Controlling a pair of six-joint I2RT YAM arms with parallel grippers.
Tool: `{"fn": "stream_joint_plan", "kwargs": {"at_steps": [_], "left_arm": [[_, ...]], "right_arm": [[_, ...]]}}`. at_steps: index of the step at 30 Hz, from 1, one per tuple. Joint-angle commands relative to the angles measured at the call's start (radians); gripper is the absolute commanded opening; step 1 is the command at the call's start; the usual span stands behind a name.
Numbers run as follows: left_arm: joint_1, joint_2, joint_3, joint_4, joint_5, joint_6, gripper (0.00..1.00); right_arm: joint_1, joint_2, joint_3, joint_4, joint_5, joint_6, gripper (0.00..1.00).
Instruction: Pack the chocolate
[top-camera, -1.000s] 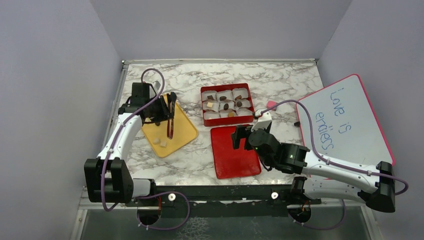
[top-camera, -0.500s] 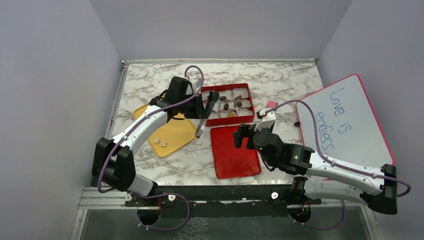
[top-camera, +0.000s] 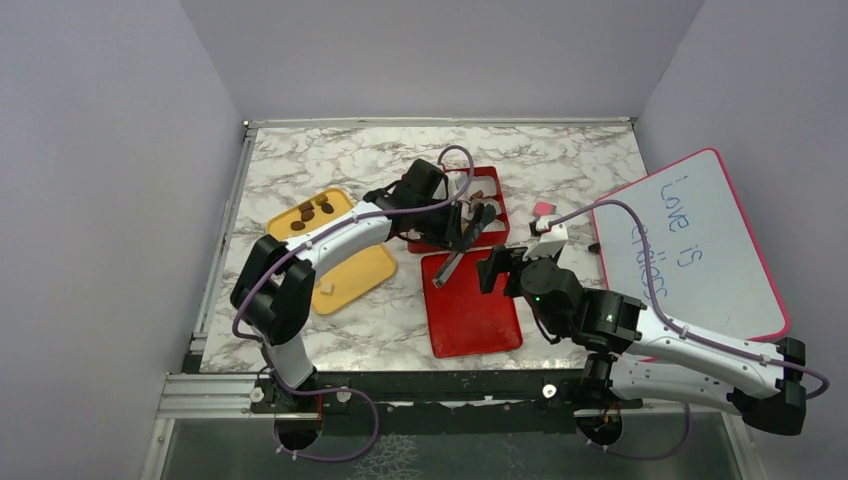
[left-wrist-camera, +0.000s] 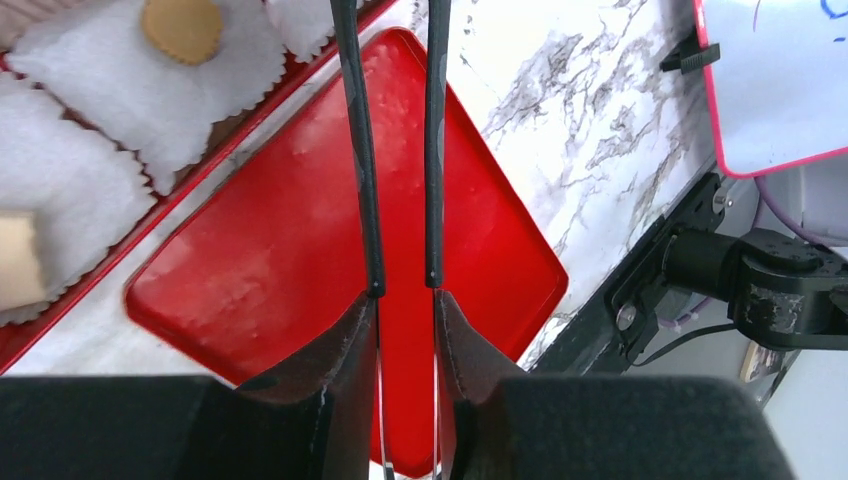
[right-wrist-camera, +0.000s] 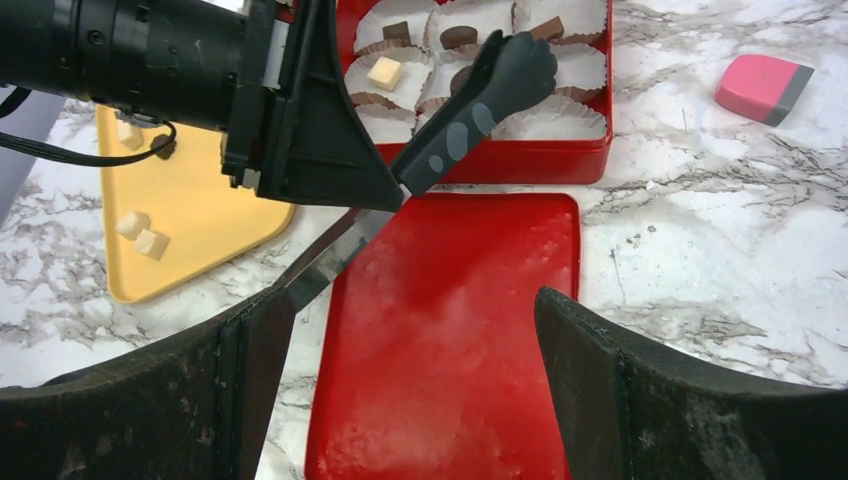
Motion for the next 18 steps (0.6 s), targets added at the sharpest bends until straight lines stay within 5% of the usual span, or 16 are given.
{"fn": "stream_joint_plan", "kwargs": {"at_steps": [1,18], "left_arm": [[-0.031,0.044,0.061,0.031,0.02,-0.006,0.24],[-0.055,0.137,0.111,-0.001,-0.017,-0.002,0.27]], "right_arm": [[-0.003,-0.022,0.015,-0.041,0.039,0.03,0.95],[-0.003,-0.068,-0.01,-0.066,0.047,0.058,0.95]]}}
